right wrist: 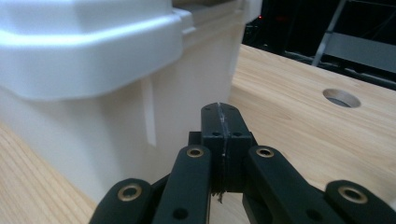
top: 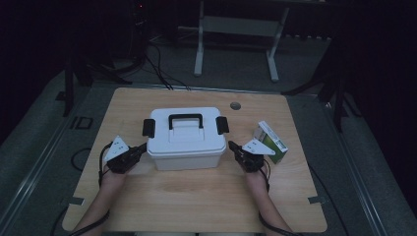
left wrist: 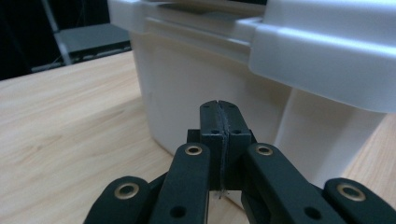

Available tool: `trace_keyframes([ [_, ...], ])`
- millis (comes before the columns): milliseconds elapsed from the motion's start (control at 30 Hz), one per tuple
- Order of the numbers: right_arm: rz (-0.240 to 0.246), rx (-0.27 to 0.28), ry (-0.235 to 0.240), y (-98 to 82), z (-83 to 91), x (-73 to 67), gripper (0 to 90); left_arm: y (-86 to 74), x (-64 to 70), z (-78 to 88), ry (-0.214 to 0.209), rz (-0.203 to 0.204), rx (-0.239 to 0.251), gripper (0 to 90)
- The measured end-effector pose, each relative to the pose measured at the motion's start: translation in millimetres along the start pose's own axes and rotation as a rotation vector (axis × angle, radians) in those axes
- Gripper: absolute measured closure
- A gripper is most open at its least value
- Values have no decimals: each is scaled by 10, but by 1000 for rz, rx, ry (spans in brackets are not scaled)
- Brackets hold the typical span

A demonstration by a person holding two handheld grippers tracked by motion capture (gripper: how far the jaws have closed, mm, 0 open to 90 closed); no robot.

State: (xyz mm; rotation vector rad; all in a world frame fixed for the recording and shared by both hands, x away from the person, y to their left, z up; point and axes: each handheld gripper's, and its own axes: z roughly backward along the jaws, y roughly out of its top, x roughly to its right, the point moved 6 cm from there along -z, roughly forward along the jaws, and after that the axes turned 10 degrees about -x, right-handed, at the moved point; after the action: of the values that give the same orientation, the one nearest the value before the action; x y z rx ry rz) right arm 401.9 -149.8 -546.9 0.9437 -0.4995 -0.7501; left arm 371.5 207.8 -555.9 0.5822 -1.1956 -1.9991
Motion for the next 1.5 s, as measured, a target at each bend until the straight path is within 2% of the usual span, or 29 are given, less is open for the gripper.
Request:
trace_keyframes([
  [67, 4, 5, 8, 40, -38, -18, 899, 17, -5, -38, -15, 10, 8, 900],
  [233, -5, 1, 20, 107, -128, -31, 899, 32, -34, -95, -8, 49, -1, 900],
  [467, -8, 2, 42, 177, -225, -87, 900, 25, -61, -121, -44, 94, 1, 900],
  [500, -9, 3, 32, 190, -232, -90, 900, 21, -65, -127, -48, 100, -2, 900],
  [567, -19, 7, 42, 197, -235, -80, 900, 19, -64, -133, -48, 103, 0, 900],
  [667, -9, 2, 34, 195, -239, -84, 900, 16, -71, -140, -69, 133, 1, 900],
  [767, -21, 5, 40, 191, -241, -84, 900, 19, -65, -142, -58, 119, -2, 900],
  [900, -43, 8, 48, 172, -235, -95, 900, 30, -54, -140, -57, 124, -15, 900],
  [933, -45, 7, 52, 168, -228, -95, 900, 31, -46, -140, -52, 113, -17, 900],
  [1067, -33, 0, 59, 155, -192, -101, 900, 34, -23, -136, -50, 106, -19, 900],
  [1233, -37, -3, 68, 128, -140, -111, 900, 22, 24, -122, -69, 119, -15, 900],
  [1433, -36, 1, 70, 77, -56, -120, 900, 25, 106, -97, -83, 94, -31, 900],
  [1500, -40, 3, 71, 53, -18, -123, 900, 20, 143, -89, -91, 99, -32, 900],
])
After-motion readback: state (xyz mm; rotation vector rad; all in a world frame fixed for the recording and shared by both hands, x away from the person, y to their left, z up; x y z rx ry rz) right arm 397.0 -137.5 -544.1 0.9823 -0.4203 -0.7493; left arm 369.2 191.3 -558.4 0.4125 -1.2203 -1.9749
